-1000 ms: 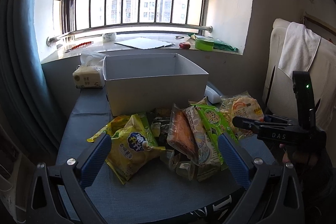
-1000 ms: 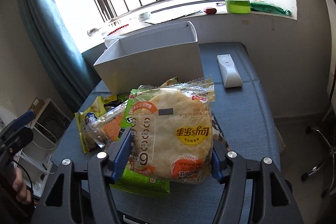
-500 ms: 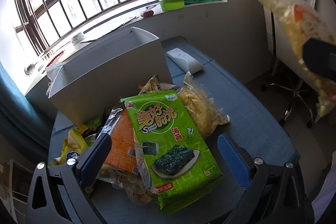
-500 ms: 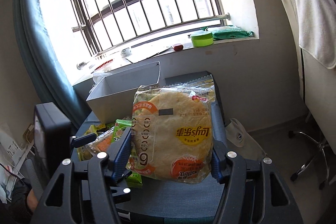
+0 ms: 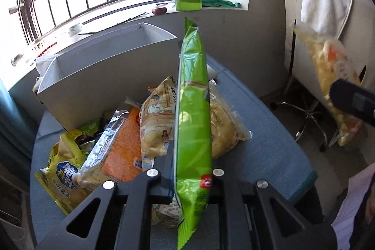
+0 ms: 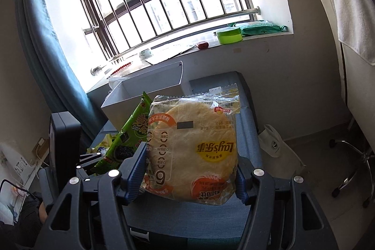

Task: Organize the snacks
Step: 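Drop flatbread packet from right tool while left tool drops seaweed packet into box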

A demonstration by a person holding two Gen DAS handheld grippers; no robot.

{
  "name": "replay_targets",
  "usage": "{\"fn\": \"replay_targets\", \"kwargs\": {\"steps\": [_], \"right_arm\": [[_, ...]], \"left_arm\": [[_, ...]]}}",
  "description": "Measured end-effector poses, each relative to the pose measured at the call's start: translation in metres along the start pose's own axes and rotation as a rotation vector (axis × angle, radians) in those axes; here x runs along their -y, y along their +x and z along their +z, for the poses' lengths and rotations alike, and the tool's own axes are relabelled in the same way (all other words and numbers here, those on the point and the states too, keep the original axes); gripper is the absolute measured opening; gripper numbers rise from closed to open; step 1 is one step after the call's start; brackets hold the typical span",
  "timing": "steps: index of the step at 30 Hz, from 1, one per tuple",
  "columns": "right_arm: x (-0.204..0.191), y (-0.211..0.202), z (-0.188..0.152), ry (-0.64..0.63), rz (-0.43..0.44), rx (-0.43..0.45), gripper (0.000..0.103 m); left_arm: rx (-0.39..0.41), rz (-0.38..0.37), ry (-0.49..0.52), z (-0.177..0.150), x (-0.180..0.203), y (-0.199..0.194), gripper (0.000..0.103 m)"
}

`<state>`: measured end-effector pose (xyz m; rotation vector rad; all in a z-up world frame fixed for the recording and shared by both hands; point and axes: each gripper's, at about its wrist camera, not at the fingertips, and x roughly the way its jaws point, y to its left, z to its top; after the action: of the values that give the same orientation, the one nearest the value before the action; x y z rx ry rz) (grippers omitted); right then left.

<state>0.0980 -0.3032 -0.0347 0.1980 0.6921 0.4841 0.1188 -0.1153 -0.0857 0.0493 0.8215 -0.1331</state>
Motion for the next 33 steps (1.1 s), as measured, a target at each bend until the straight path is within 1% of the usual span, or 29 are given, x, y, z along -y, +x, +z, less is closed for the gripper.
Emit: {"fn": "replay_targets", "kwargs": {"steps": [3,5,9,10,13,15,17,19,22,25,29,30,31,32,33], "right_arm": [[-0.006,0.003,0.0,-0.013,0.013,-0.003,0.068],[-0.009,0.006,0.003,-0.017,0.02,-0.006,0.068],[-0.016,0.018,0.011,-0.016,0.067,-0.013,0.068],[-0.019,0.023,0.015,-0.02,0.076,-0.017,0.068],[-0.032,0.045,0.033,-0.043,0.113,-0.031,0.068],[-0.043,0.065,0.05,-0.066,0.131,-0.038,0.068],[-0.055,0.086,0.071,-0.083,0.134,-0.053,0.068],[-0.066,0.11,0.093,-0.085,0.165,-0.059,0.068],[-0.079,0.149,0.127,-0.061,0.182,-0.097,0.068],[-0.09,0.183,0.155,-0.06,0.17,-0.12,0.068],[-0.101,0.218,0.18,-0.086,0.164,-0.136,0.068],[-0.102,0.225,0.185,-0.086,0.16,-0.133,0.07],[-0.103,0.231,0.19,-0.081,0.154,-0.128,0.078],[-0.103,0.235,0.194,-0.079,0.15,-0.116,0.088],[-0.101,0.237,0.197,-0.067,0.128,-0.104,0.103]], "left_arm": [[0.065,-0.067,-0.063,0.008,-0.021,-0.021,0.015],[0.096,-0.126,-0.106,0.014,-0.039,-0.032,0.015],[0.158,-0.174,-0.175,0.032,-0.077,-0.05,0.015],[0.168,-0.174,-0.188,0.037,-0.087,-0.053,0.015],[0.2,-0.126,-0.2,0.06,-0.114,-0.052,0.015],[0.201,-0.095,-0.228,0.079,-0.135,-0.045,0.015],[0.205,-0.048,-0.244,0.1,-0.156,-0.034,0.015],[0.202,-0.005,-0.261,0.119,-0.175,-0.021,0.015],[0.18,0.039,-0.281,0.142,-0.202,0.001,0.015],[0.153,0.058,-0.298,0.158,-0.226,0.02,0.015],[0.121,0.093,-0.284,0.17,-0.237,0.039,0.017],[0.115,0.095,-0.284,0.172,-0.24,0.041,0.021],[0.114,0.109,-0.287,0.173,-0.243,0.042,0.044],[0.113,0.121,-0.292,0.172,-0.246,0.042,0.063],[0.116,0.116,-0.295,0.17,-0.248,0.04,0.101]]}}
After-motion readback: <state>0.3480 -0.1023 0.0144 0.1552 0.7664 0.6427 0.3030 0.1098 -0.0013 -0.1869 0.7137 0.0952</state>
